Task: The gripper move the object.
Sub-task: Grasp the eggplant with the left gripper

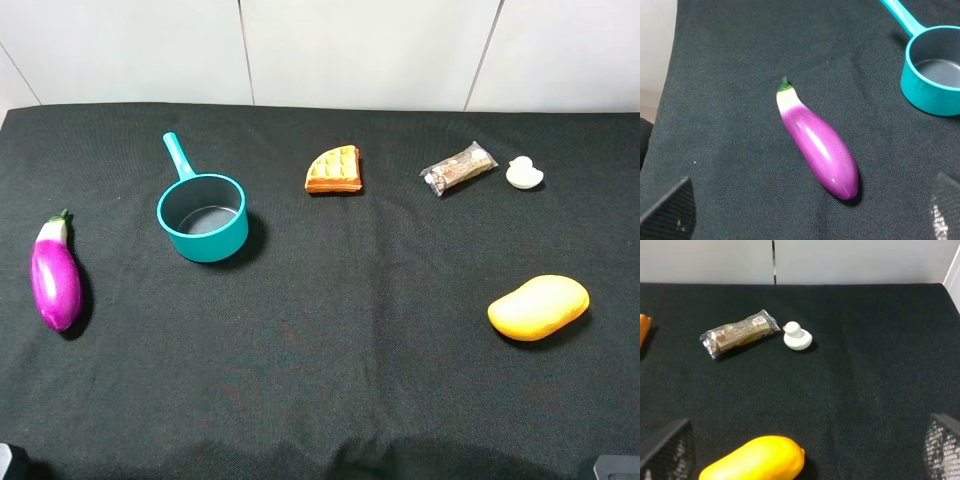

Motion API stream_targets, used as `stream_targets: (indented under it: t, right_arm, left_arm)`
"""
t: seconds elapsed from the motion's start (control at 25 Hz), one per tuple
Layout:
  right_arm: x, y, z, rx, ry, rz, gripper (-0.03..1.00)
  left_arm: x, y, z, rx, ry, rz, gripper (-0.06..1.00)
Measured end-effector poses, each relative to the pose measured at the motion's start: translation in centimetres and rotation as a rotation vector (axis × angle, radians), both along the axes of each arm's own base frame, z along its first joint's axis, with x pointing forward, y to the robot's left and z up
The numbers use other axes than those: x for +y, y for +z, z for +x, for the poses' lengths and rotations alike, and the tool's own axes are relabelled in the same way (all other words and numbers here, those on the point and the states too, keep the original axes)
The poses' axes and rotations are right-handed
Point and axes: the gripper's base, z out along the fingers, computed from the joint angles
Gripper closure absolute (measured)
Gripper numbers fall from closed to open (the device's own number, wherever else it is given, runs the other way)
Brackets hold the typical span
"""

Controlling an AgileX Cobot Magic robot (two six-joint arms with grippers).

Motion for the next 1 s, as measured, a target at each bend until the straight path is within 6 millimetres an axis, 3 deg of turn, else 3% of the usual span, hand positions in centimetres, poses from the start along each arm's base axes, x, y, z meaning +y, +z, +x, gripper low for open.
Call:
stream_targets:
  t: [1.0]
  right_arm:
    - [0.0, 0.0, 0.0, 0.0, 0.0, 0.0, 0.27]
  left_arm:
    - [0.0, 0.0, 0.0, 0.0, 0.001, -0.001, -0.05]
